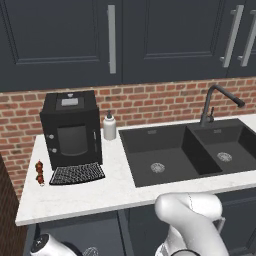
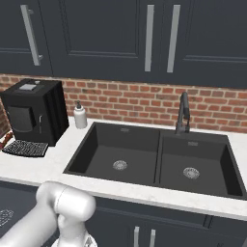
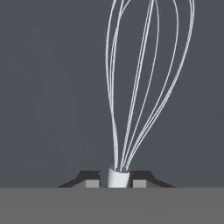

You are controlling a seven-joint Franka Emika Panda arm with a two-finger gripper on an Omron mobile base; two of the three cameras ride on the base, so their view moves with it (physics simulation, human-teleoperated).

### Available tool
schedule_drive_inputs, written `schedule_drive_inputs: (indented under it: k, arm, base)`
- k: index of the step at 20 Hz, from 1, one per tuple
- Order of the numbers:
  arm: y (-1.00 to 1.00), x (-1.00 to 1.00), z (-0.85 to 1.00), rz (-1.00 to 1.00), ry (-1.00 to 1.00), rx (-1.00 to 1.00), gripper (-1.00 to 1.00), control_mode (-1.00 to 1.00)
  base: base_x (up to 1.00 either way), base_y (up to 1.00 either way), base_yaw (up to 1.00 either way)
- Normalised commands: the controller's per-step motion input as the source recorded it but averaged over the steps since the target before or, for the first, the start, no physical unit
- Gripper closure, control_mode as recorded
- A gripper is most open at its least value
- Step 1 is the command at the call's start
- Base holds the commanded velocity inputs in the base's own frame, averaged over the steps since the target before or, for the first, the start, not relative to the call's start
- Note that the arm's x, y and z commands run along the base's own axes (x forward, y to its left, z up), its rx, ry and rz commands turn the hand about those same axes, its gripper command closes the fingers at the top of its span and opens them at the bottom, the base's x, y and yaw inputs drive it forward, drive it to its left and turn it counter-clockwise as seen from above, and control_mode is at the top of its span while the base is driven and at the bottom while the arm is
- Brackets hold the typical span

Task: Pick the whisk from the drawer and place it on the counter.

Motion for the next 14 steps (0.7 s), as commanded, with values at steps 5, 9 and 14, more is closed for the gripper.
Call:
schedule_drive_inputs:
  k: [5, 9, 14]
  arm:
    - [0.00, -0.29, 0.74, -0.06, -0.24, 0.02, 1.00, -1.00]
    - [-0.01, -0.20, 0.93, -0.15, -0.23, 0.02, 1.00, -1.00]
    - [-0.28, -0.02, 0.85, -0.23, -0.28, 0.01, 1.00, -1.00]
  base:
    - [0.00, 0.00, 0.00]
    - [0.00, 0.00, 0.00]
    - [0.00, 0.00, 0.00]
